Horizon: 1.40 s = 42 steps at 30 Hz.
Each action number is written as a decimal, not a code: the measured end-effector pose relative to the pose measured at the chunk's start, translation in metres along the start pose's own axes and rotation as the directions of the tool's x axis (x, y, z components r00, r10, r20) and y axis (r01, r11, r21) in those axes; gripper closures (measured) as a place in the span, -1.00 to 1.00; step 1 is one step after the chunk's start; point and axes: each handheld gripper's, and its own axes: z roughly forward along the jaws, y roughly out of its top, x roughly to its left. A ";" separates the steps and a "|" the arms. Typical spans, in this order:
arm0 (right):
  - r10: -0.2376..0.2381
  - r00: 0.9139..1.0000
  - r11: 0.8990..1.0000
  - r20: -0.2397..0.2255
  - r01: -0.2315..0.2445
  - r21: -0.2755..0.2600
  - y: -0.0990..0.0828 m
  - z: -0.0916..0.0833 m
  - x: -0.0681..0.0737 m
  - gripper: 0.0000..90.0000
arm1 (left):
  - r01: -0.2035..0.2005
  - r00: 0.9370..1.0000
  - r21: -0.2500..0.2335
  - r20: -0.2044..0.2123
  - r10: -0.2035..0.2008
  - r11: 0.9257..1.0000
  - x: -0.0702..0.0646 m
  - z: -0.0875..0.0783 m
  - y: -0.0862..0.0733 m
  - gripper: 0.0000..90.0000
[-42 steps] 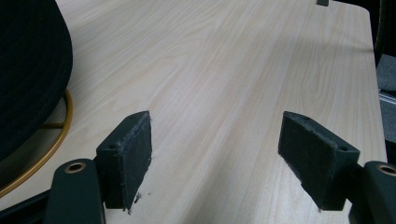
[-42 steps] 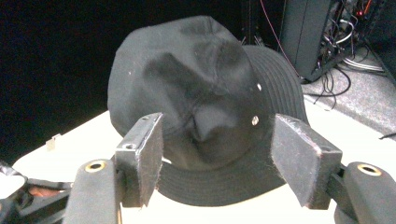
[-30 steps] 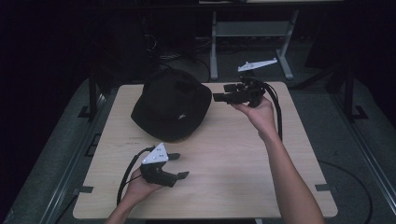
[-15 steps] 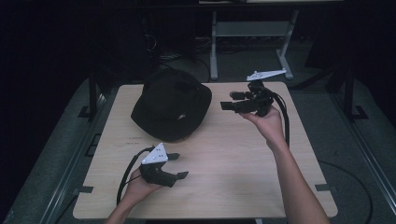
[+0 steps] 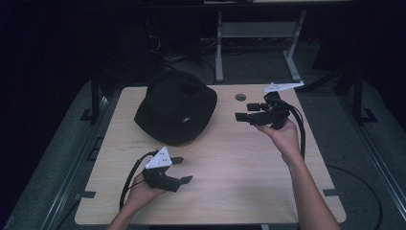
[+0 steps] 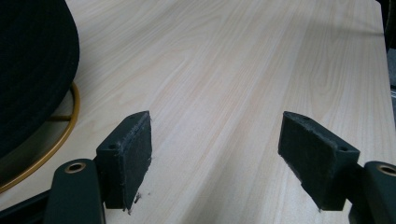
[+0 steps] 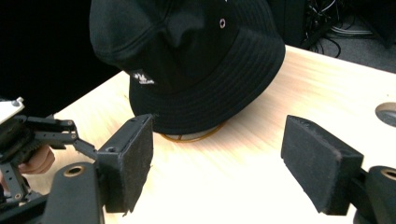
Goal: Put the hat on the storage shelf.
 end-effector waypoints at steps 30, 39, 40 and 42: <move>0.049 0.998 0.999 0.029 -0.050 0.015 -0.059 -0.028 0.003 -0.51 | 0.020 1.000 -0.018 -0.004 -0.020 1.000 0.003 -0.004 -0.001 -0.44; 0.094 0.995 0.996 0.046 -0.094 0.004 -0.090 -0.037 0.002 -0.53 | 0.044 0.999 -0.030 -0.004 -0.044 0.999 0.005 -0.008 -0.002 -0.44; 0.096 0.994 0.995 0.046 -0.096 0.000 -0.094 -0.039 0.004 -0.53 | 0.044 0.999 -0.034 -0.006 -0.044 0.998 0.006 -0.009 -0.001 -0.44; 0.089 0.994 0.996 0.058 -0.089 0.003 -0.099 -0.042 0.008 -0.55 | 0.049 0.999 -0.041 -0.009 -0.049 0.998 0.007 -0.010 -0.002 -0.44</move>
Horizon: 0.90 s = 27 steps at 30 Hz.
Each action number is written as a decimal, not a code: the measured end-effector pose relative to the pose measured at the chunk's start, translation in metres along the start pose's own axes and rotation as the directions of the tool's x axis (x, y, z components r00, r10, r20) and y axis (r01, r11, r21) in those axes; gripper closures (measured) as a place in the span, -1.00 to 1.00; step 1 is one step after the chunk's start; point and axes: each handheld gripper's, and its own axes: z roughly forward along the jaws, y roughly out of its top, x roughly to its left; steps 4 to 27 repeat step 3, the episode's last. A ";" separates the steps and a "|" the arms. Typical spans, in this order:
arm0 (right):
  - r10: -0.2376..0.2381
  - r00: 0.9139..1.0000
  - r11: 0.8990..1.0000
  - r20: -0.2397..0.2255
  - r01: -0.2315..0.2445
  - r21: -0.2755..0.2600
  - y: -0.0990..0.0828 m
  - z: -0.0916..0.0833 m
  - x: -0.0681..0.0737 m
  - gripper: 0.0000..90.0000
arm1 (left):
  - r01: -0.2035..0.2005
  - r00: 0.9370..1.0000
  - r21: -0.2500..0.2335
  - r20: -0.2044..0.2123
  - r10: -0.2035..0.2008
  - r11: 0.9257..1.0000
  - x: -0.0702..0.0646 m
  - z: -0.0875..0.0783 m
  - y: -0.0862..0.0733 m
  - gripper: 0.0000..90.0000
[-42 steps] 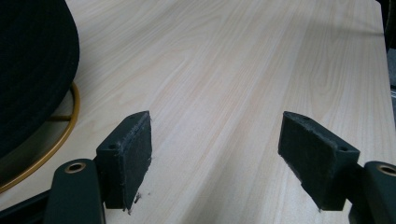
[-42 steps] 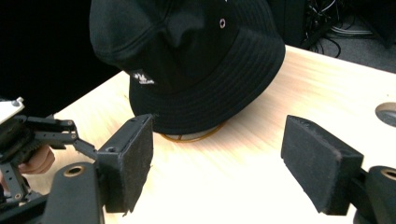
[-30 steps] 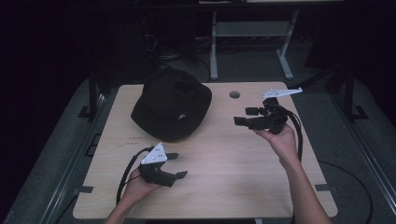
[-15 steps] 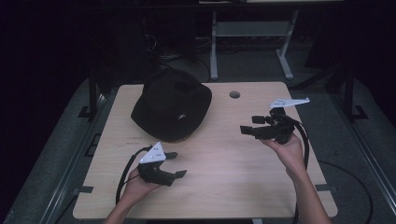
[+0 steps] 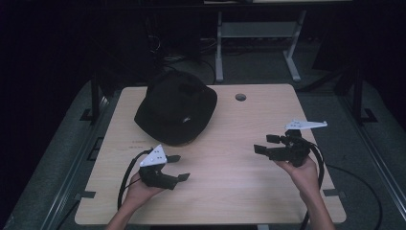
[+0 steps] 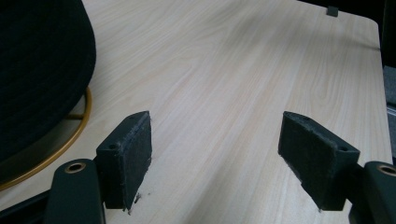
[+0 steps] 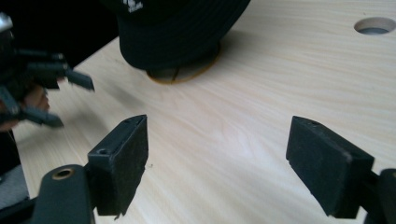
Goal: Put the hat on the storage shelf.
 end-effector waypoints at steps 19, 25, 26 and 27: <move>-0.022 1.000 1.000 0.018 0.022 0.014 -0.014 -0.007 0.004 -0.55 | 0.021 1.000 -0.007 0.002 -0.021 1.000 0.002 0.002 -0.001 -0.44; -0.022 1.000 1.000 0.018 0.022 0.014 -0.014 -0.007 0.004 -0.55 | 0.021 1.000 -0.007 0.002 -0.021 1.000 0.002 0.002 -0.001 -0.44; -0.022 1.000 1.000 0.018 0.022 0.014 -0.014 -0.007 0.004 -0.55 | 0.021 1.000 -0.007 0.002 -0.021 1.000 0.002 0.002 -0.001 -0.44; -0.022 1.000 1.000 0.018 0.022 0.014 -0.014 -0.007 0.004 -0.55 | 0.021 1.000 -0.007 0.002 -0.021 1.000 0.002 0.002 -0.001 -0.44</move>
